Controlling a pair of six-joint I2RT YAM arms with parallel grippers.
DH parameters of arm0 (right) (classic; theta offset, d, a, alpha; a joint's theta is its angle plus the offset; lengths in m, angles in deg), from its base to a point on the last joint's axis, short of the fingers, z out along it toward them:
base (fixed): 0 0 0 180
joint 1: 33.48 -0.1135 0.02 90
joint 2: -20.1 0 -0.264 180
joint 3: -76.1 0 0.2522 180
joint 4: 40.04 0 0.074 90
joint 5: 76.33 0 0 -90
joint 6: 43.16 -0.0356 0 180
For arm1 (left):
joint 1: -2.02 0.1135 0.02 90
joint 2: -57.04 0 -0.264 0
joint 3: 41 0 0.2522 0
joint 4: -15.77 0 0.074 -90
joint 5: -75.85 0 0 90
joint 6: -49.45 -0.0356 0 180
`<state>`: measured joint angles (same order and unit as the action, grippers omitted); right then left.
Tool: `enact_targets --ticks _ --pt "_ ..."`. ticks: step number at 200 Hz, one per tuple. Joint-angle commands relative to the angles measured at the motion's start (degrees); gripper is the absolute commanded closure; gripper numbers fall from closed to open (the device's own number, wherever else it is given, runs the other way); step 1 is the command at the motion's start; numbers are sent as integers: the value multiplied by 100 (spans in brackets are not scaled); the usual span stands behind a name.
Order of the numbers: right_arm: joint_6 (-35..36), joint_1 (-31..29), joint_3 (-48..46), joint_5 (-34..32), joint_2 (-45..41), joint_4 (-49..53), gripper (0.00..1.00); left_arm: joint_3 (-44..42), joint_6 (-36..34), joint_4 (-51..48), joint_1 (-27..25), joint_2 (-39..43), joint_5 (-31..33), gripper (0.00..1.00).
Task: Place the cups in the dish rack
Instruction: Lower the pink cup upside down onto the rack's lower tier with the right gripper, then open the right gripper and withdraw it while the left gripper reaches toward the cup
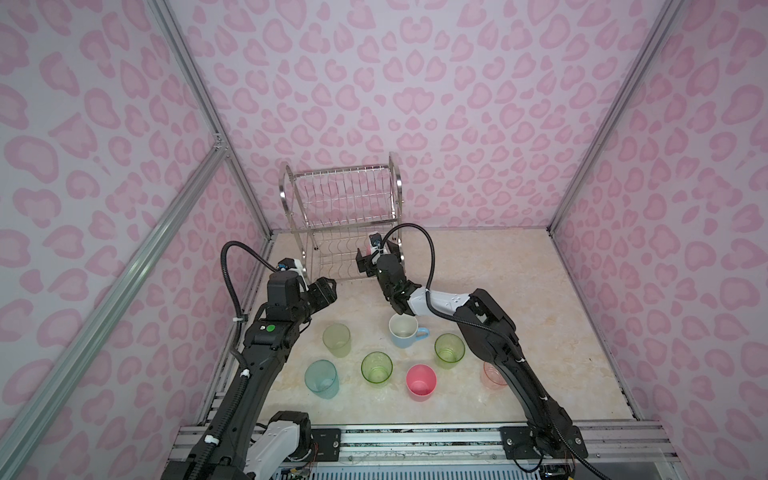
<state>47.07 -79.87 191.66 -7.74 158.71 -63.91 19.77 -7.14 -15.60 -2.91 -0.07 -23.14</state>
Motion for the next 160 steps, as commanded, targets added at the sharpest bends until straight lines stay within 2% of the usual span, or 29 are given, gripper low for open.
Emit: enact_targets --ticks 1,37,68,121,160 --pt "30 -51 -377 58 -239 -663 3 -76 -71 209 2 -44 50 29" --pt "-38 -162 -1051 271 -712 -1032 5 -210 -89 303 -21 -64 91 34" --pt "-115 -264 -1931 361 -1419 -1212 8 -289 14 480 -151 -184 102 44" --pt "-348 -355 -3581 633 -2740 -1754 11 -510 188 1136 -834 -329 423 57" --pt "-129 -332 -4670 812 -3899 -1654 13 -826 201 2021 -1371 -500 945 58"
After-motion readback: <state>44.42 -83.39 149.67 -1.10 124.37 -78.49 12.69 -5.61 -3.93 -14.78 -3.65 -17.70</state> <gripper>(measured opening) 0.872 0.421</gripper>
